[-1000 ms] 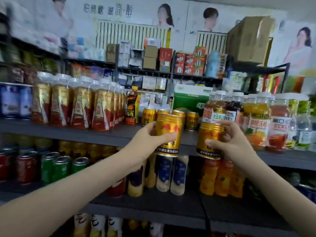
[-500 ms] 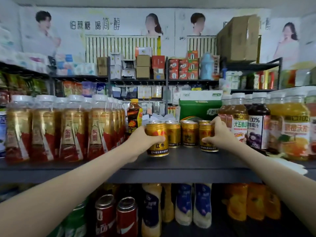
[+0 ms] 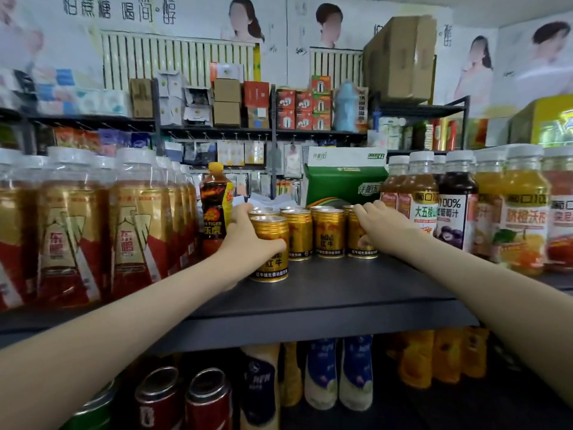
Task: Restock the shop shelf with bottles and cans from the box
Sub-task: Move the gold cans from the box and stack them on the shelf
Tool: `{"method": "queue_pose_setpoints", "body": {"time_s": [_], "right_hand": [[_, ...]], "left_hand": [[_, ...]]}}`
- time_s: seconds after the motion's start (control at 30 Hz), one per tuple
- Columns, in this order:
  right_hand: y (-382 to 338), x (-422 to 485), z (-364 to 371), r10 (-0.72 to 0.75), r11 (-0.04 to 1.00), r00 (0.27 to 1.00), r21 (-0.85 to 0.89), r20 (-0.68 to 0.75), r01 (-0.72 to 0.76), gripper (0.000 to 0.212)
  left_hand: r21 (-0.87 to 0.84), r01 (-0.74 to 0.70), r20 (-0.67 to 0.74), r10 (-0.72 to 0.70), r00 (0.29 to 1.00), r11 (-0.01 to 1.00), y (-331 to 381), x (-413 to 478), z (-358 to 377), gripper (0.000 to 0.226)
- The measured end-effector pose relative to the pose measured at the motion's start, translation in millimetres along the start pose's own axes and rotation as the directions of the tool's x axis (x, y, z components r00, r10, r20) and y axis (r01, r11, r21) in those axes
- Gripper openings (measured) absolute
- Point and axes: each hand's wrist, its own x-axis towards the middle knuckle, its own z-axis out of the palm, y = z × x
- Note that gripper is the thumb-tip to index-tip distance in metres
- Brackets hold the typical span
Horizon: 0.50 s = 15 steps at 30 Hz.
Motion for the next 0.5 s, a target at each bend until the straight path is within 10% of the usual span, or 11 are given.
{"method": "queue_pose_setpoints", "body": {"time_s": [0.2, 0.5], "right_hand": [[-2, 4, 6, 0.030, 0.999, 0.999, 0.035, -0.011, -0.029, 0.070], [-22, -9, -5, -0.189, 0.963, 0.969, 0.166, -0.157, 0.214, 0.086]], "left_hand": [[0.398, -0.129, 0.016, 0.134, 0.991, 0.908, 7, -5, -6, 0.080], [0.259, -0.125, 0.129, 0.094, 0.987, 0.958, 11, 3, -37, 0.061]]}}
